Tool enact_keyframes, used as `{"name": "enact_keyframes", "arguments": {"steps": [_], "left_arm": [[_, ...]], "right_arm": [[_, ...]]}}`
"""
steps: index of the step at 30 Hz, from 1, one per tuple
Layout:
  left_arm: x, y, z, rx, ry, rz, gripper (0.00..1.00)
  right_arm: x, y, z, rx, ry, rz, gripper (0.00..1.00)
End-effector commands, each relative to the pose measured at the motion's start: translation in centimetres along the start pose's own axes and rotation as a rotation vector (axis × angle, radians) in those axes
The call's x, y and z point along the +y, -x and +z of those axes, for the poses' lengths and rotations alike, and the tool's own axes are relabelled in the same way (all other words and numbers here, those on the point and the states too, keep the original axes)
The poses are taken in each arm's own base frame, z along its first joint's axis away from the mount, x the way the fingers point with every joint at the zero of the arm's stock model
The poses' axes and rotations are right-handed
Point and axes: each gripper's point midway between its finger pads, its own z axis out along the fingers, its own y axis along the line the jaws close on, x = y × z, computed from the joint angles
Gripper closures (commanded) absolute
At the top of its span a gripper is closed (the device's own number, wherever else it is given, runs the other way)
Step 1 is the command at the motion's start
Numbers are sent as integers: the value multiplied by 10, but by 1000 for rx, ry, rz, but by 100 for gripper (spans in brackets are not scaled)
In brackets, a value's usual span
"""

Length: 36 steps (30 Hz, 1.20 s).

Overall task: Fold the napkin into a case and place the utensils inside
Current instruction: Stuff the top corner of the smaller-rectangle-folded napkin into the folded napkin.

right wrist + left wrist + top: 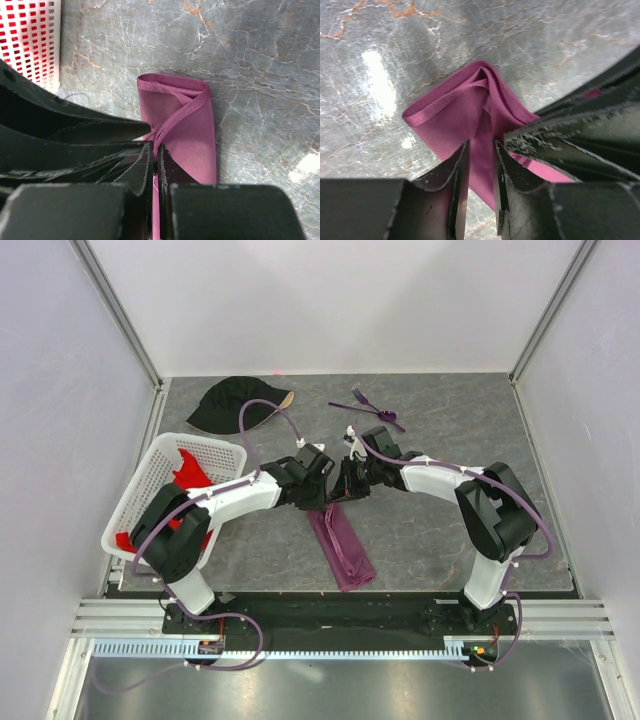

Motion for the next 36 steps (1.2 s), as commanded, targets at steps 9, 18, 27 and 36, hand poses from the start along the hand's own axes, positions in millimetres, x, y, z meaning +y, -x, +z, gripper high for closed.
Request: {"name": "enact_keyframes", "arguments": {"steps": [9,18,27,36], "left_arm": [[5,9,4,-65,134,106,61],[2,8,13,-55,181,149,69],[-3,13,3,-73,167,115,90],[-11,12,0,-55,131,71,98]], "right_arm": [[14,1,-5,-15,60,-18,97],[12,-1,-4,-12,60,-13,97],[12,-3,-4,-9,54,-15,97],[13,-10,-2,-2,57,0,97]]}}
